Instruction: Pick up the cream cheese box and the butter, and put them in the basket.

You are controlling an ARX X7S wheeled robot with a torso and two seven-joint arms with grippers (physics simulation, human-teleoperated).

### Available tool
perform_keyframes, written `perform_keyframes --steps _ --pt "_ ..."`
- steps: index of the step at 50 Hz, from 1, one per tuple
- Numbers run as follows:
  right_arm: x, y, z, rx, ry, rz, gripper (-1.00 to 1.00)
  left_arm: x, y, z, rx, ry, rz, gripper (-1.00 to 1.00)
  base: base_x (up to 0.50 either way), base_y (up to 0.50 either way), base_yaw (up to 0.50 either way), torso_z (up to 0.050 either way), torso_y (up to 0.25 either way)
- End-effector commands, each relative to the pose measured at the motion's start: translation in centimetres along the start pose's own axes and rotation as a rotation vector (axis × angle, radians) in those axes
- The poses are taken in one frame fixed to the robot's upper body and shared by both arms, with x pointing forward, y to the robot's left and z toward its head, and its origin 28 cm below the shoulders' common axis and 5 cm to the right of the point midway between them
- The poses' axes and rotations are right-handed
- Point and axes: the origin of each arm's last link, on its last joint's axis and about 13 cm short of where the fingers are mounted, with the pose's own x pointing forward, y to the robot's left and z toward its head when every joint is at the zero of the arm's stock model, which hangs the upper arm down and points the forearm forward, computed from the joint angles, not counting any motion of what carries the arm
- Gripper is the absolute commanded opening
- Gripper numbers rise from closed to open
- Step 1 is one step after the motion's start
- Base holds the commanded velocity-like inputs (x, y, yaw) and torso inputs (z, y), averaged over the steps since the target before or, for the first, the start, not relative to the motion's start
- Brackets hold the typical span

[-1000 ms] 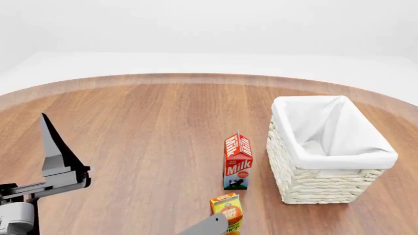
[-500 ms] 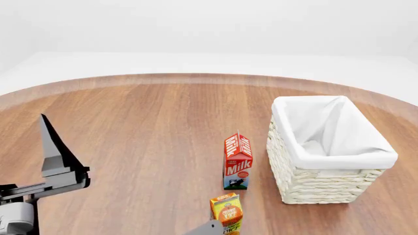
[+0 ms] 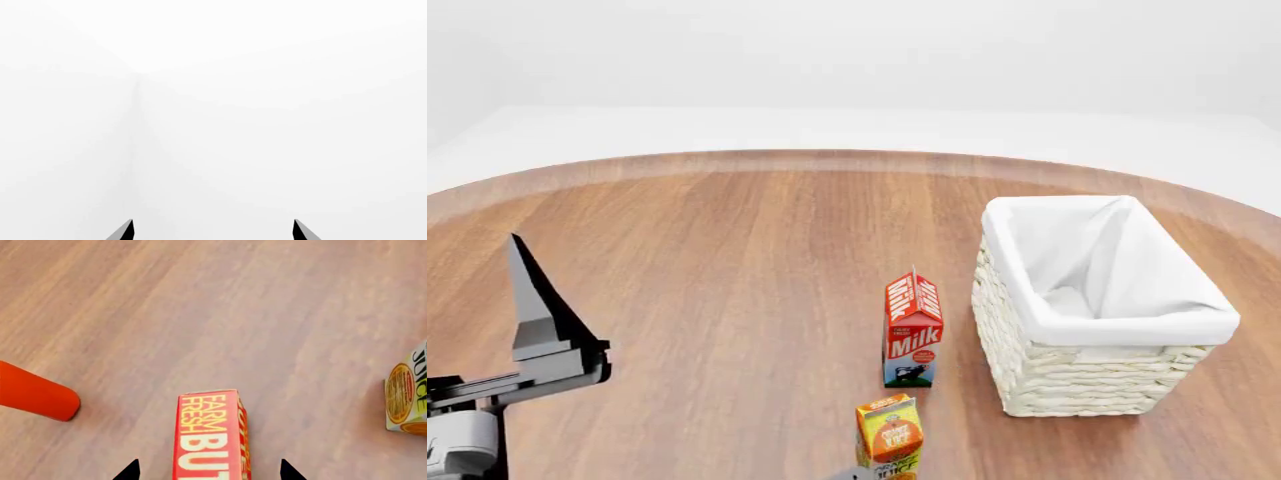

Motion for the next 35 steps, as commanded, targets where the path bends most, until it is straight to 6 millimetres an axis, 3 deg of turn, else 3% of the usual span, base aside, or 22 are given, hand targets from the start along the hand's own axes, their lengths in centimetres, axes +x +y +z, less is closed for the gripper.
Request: perform_keyframes --steps 1,35 --pt "0.34 -0.12 -0.38 0.001 0.016 0.000 1.00 0.02 0.00 0.02 0.000 -0.001 0.000 1.00 0.00 0.00 0.00 0.000 0.000" --pt "0.32 0.01 -0.59 -0.031 0.061 0.019 1.00 -0.06 -0.09 -0.24 -0.003 0.008 -0.004 1.00 0.00 0.00 0.00 0.000 0.000"
